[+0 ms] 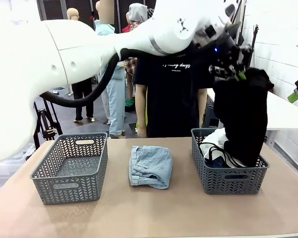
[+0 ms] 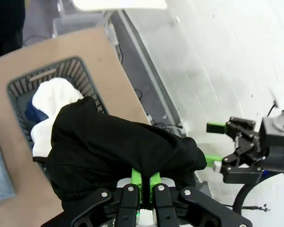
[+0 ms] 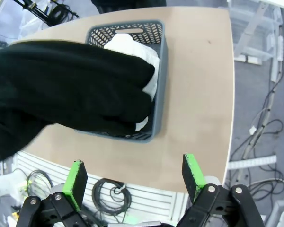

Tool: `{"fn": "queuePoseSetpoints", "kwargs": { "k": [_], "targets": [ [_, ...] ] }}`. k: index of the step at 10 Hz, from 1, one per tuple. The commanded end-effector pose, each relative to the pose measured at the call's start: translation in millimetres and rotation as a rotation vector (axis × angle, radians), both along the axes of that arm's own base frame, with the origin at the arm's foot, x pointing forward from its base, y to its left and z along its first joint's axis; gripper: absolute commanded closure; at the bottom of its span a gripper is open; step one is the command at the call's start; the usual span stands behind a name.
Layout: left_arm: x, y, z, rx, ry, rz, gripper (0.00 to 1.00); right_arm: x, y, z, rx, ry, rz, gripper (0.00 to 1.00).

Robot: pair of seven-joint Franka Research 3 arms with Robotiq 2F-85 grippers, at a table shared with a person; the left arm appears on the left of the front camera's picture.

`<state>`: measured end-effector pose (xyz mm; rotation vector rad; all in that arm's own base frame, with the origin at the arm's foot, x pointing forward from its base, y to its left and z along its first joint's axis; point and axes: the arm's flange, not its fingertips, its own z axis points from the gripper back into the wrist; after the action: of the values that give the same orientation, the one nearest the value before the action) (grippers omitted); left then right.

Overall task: Sort the tops and bottoms.
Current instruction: Sort the clothes according to human instructions.

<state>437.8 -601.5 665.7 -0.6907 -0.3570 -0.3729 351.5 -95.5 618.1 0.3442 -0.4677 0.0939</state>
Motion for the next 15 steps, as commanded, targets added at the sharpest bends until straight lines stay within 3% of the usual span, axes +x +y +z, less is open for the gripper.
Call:
{"fn": "queuePoseSetpoints", "kwargs": {
  "k": [1,3,6,7,8,9,11,12,13,15],
  "targets": [
    [-4.0,-1.6,-1.0,0.097,-0.066,-0.021,1.00,0.6,0.5,-3.2,0.005,-0.003,0.001,0.00],
    [1.0,5.1,-33.9,0.274,-0.149,0.005,1.00,0.6,0.5,-3.2,0.005,-0.003,0.001,0.00],
    [30.2,28.7,-41.7,0.308,-0.210,0.169,1.00,0.6,0.5,-3.2,0.005,-0.003,0.001,0.00],
    [31.9,27.1,-45.5,0.273,-0.176,0.204,1.00,0.6,0.5,-3.2,0.005,-0.003,0.001,0.00],
    [32.8,26.6,-36.7,0.198,-0.072,0.232,1.00,0.6,0.5,-3.2,0.005,-0.003,0.001,0.00],
    [44.3,29.0,-48.2,0.305,-0.177,0.137,1.00,0.6,0.5,-3.2,0.005,-0.003,0.001,0.00],
    [44.3,29.0,-48.2,0.305,-0.177,0.137,1.00,0.6,0.5,-3.2,0.005,-0.003,0.001,0.00],
    [44.0,27.4,-50.1,0.284,-0.142,0.168,1.00,0.6,0.5,-3.2,0.005,-0.003,0.001,0.00],
    [41.4,6.1,-54.3,0.273,-0.170,0.140,1.00,0.6,0.5,-3.2,0.005,-0.003,0.001,0.00],
    [38.4,-22.8,-100.8,0.302,-0.031,0.136,1.00,0.6,0.5,-3.2,0.005,-0.003,0.001,0.00]
  ]
}}
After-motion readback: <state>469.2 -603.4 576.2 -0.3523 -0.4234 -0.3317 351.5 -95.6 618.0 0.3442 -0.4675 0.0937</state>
